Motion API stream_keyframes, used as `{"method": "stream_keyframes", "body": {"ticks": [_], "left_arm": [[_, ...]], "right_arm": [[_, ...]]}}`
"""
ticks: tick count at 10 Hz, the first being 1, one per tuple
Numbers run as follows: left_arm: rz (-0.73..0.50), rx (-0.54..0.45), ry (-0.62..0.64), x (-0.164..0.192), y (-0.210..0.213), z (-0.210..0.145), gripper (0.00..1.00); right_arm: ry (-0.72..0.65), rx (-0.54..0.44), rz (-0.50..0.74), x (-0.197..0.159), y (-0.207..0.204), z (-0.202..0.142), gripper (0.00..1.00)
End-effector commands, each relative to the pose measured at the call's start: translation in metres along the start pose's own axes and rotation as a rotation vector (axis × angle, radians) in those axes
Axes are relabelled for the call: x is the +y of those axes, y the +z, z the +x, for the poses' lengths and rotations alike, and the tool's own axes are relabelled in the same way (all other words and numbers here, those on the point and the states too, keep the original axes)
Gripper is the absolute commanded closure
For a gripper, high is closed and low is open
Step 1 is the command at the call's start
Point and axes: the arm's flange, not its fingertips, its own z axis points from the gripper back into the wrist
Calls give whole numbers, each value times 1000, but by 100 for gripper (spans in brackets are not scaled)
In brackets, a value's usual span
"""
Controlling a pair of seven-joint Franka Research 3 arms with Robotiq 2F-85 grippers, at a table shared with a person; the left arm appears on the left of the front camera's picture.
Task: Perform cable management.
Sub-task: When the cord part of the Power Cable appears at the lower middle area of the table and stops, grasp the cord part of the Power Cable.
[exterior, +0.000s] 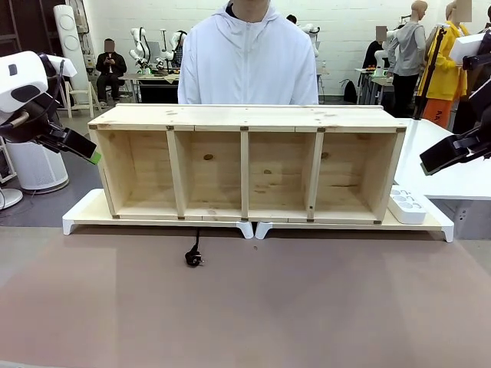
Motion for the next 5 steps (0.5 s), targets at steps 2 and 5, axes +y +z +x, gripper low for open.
{"method": "stream_keyframes", "body": {"ticks": [2, 5], "left_arm": [[1, -9, 13, 0, -3, 2, 0], [1, -9, 13, 0, -3, 2, 0]], "right_arm": [[-3, 2, -2, -1, -3, 1, 0], [-3, 2, -2, -1, -3, 1, 0]]}}
